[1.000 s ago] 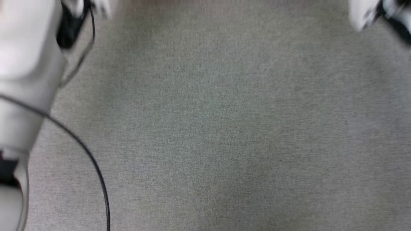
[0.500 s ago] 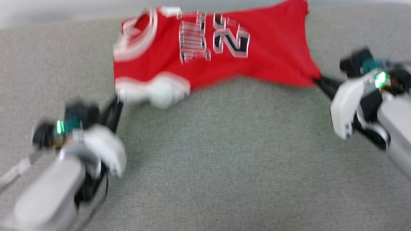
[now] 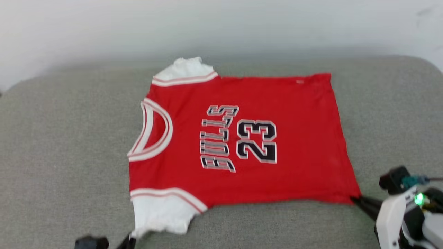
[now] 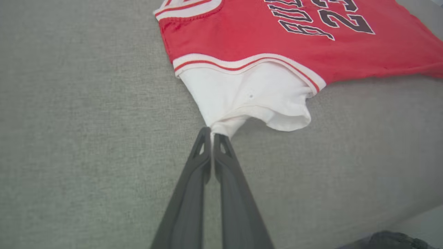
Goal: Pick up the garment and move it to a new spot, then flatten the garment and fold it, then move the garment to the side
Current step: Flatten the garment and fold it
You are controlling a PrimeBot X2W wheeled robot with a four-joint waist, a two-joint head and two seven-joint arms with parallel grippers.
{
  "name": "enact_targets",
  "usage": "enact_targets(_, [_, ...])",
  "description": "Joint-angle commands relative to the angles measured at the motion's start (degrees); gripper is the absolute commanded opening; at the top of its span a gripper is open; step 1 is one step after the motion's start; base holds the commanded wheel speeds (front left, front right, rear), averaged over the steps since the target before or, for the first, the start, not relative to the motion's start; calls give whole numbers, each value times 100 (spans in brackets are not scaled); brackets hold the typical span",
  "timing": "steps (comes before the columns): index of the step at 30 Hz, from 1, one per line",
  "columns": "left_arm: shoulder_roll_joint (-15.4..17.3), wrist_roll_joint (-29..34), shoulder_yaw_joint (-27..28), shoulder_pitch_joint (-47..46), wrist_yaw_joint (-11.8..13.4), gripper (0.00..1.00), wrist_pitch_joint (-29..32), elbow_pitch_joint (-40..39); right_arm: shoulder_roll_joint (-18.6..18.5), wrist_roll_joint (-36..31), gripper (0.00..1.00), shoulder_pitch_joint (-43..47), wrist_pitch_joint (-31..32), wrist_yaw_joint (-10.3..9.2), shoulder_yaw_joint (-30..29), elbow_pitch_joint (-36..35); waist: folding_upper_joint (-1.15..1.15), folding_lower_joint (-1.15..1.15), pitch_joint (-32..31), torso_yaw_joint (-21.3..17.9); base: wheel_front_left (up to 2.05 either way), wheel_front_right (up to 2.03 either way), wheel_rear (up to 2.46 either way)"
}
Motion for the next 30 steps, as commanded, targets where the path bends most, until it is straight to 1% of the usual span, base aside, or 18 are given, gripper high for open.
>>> enact_targets(1, [31, -45, -8, 221, 73, 0, -54, -50, -67, 33, 0, 244, -31, -3, -16, -70, 0, 2, -191, 2, 0, 0, 0])
enact_targets(4, [30, -196, -89, 646, 130, 0, -94, -137, -163, 89, 0, 660, -96, -4, -164, -202, 0, 2, -340, -12, 0, 0, 0])
enact_targets(7, [106, -317, -102, 1002, 183, 0, -129, -202, -234, 124, 0, 1110, -96, -4, -304, -333, 0, 2, -453, -9, 0, 0, 0])
enact_targets(9, [126, -428, -124, 1197, 177, 0, -106, -290, -300, 120, 0, 1334, -49, -4, -416, -436, 0, 2, -478, -12, 0, 0, 0])
enact_targets(12, [185, -508, -139, 1359, 178, 0, -88, -417, -361, 70, 0, 1627, 7, -4, -605, -574, 0, 2, -485, -13, 0, 0, 0])
enact_targets(15, [206, -452, -125, 1355, 166, 0, -131, -465, -373, -24, 0, 1785, 106, -4, -819, -696, 0, 2, -452, -5, 0, 0, 0])
enact_targets(17, [209, -391, -48, 1179, 157, 0, -204, -456, -337, -78, 0, 1821, 153, -4, -1010, -766, 0, 2, -417, 8, 0, 0, 0])
enact_targets(20, [263, -219, 41, 846, 62, 0, -252, -439, -297, -200, 0, 1805, 257, -3, -1310, -910, 0, 2, -340, 24, 0, 0, 0])
enact_targets(25, [287, 68, 169, 38, -214, 0, -225, -331, -266, -467, 0, 1643, 475, -3, -1784, -1155, 0, 2, -212, -8, 0, 0, 0])
enact_targets(30, [336, 278, 214, -786, -504, 0, 11, -136, -206, -729, 0, 1414, 761, -3, -2163, -1444, 0, 2, -71, -120, 0, 0, 0])
